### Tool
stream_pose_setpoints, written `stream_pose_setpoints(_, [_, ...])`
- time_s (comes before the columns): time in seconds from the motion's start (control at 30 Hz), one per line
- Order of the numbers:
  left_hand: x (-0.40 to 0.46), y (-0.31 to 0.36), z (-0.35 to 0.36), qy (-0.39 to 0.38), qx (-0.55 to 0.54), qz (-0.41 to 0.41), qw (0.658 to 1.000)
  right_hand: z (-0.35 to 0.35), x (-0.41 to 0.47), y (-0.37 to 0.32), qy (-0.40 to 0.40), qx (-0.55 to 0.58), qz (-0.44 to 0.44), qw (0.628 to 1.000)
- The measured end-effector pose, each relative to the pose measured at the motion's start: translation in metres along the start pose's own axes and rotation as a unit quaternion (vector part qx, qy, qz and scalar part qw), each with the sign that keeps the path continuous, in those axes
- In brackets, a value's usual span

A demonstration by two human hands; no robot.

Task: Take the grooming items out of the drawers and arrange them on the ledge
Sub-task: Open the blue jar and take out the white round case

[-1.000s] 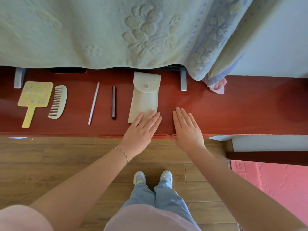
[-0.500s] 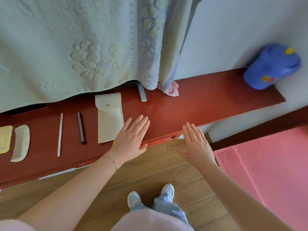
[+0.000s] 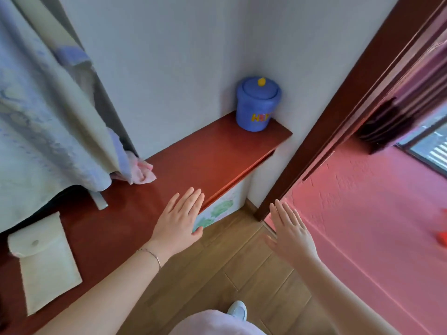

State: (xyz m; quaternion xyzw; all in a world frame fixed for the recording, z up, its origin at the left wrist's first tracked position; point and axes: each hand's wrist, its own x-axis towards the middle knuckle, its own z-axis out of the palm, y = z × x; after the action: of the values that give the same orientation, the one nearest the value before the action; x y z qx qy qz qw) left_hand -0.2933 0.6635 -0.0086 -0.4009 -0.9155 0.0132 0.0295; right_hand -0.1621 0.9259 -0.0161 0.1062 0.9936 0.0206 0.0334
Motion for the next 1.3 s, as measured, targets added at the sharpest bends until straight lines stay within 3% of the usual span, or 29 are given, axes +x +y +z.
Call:
stream_pose_setpoints(0.43, [0.129, 0.028, -0.016, 0.015, -0.019, 0.006, 1.0, -0.023, 0.083, 0.069, 0.008, 0.072, 0.019, 0.997])
stream_pose_setpoints(0.57, [0.193, 0.017, -0.021, 0.067, -0.041, 0.024, 0.997, -0.032, 0.14, 0.072, 0.027, 0.076, 0.02, 0.997])
stream_pose_setpoints(0.73, [0.257, -0.019, -0.028, 0.077, -0.068, 0.017, 0.995, -0.065, 0.217, 0.07, 0.068, 0.115, 0.025, 0.991])
stream_pose_setpoints(0.97, [0.308, -0.05, -0.025, 0.041, -0.073, 0.0, 0.996, -0.103, 0.29, 0.073, 0.082, 0.176, 0.039, 0.98])
stream_pose_setpoints(1.17, [0.329, -0.056, -0.019, 0.047, -0.089, -0.036, 0.994, -0.12, 0.346, 0.071, 0.107, 0.207, -0.01, 0.972])
stream_pose_setpoints(1.3, [0.329, -0.063, -0.018, 0.042, -0.099, -0.076, 0.991, -0.125, 0.384, 0.07, 0.062, 0.224, -0.033, 0.972])
